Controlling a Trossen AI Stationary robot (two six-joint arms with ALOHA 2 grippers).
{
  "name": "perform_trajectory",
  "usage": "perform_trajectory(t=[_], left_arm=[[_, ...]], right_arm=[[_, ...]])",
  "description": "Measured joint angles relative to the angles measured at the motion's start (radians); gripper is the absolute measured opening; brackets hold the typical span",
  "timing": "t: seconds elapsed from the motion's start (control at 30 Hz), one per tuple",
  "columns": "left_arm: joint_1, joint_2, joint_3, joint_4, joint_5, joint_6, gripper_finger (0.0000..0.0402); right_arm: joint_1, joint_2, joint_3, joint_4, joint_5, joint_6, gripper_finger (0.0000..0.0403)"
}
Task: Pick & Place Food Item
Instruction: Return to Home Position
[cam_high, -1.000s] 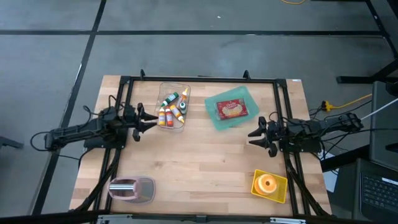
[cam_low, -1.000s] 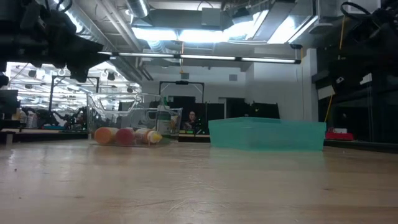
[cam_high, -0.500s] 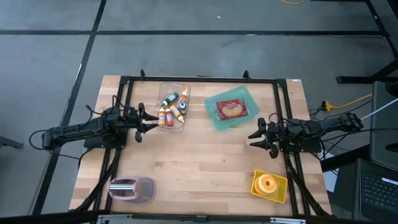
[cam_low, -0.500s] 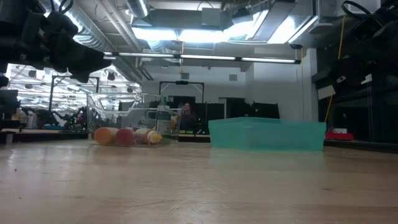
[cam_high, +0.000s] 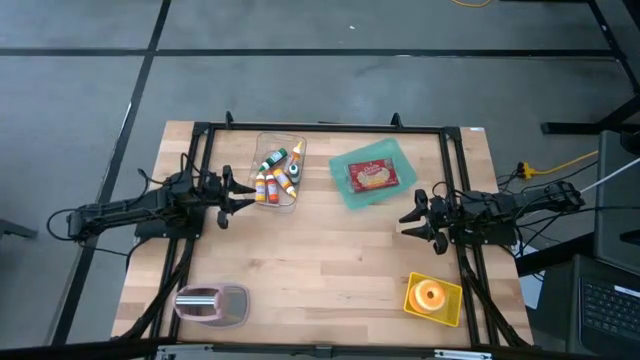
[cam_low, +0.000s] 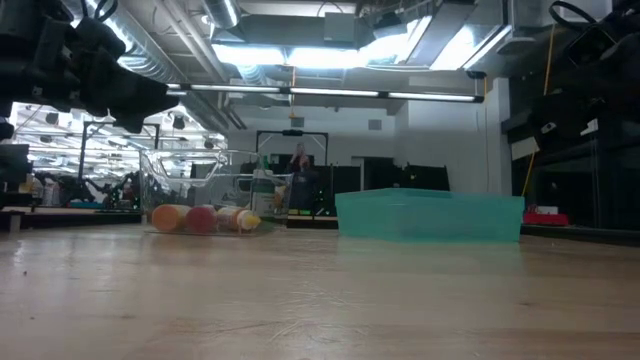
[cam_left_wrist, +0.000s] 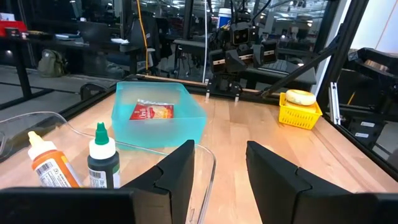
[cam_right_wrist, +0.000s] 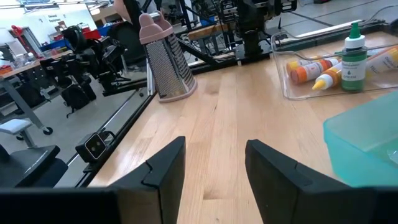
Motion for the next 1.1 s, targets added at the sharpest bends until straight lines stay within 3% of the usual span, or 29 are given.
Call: perform_trajectory(t=[1.1], left_arm=[[0.0, 0.0, 0.0, -0.001, 0.0, 0.0, 0.0143]], right_arm=[[0.0, 0.0, 0.0, 0.0, 0.0, 0.0, 0.0166]])
